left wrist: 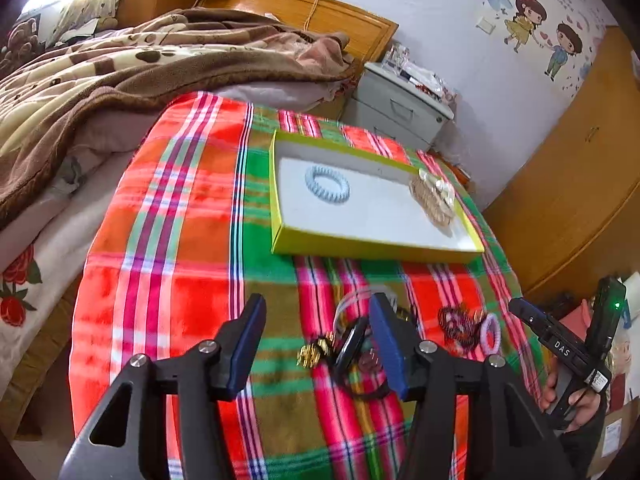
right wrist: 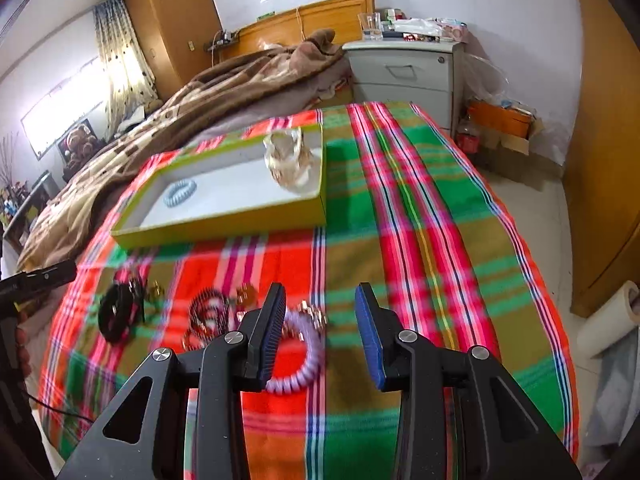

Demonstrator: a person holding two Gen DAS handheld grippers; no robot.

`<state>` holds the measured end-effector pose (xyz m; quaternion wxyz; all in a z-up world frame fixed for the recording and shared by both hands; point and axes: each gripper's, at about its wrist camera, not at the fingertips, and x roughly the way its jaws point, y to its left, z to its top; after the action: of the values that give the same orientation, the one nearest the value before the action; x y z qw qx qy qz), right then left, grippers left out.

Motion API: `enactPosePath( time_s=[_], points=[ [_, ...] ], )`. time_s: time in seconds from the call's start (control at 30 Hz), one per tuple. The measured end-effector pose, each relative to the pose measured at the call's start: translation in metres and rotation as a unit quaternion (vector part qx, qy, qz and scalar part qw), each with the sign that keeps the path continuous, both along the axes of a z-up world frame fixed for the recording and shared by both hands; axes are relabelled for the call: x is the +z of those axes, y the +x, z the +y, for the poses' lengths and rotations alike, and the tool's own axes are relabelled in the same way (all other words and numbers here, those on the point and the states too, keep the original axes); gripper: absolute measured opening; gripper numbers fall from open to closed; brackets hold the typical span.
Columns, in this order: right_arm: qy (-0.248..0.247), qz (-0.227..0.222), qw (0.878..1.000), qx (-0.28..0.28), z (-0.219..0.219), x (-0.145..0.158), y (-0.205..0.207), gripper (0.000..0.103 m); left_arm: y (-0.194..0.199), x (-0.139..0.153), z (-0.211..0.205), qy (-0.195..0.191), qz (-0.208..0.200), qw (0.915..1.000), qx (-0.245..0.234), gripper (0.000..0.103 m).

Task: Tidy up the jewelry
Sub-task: 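Grasp the lilac coil hair tie with the right gripper while the left gripper approaches the black watch band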

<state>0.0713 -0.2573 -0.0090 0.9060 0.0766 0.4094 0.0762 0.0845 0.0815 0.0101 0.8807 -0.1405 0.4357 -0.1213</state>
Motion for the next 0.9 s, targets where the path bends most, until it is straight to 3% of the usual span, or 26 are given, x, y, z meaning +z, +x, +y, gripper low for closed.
enactPosePath(
  time_s=[0.43,0.63,0.9],
  points=[
    [-0.045,0.041,0.998,0.023,0.02,-0.023,-0.014,0.037,-0.031,-0.023,0.0,-0.002,0.036,0.9994,-0.004,0.062],
    [-0.07,0.039,0.996,0.025,0.028,-0.024,-0.015,0.037,-0.037,-0.033,-0.004,-0.008,0.053,0.9985,-0.011,0.062],
    [-0.072,0.034,0.997,0.016,0.025,-0.024,-0.018,0.011,-0.038,-0.031,-0.017,-0.015,0.051,0.9982,-0.028,0.062]
  ],
)
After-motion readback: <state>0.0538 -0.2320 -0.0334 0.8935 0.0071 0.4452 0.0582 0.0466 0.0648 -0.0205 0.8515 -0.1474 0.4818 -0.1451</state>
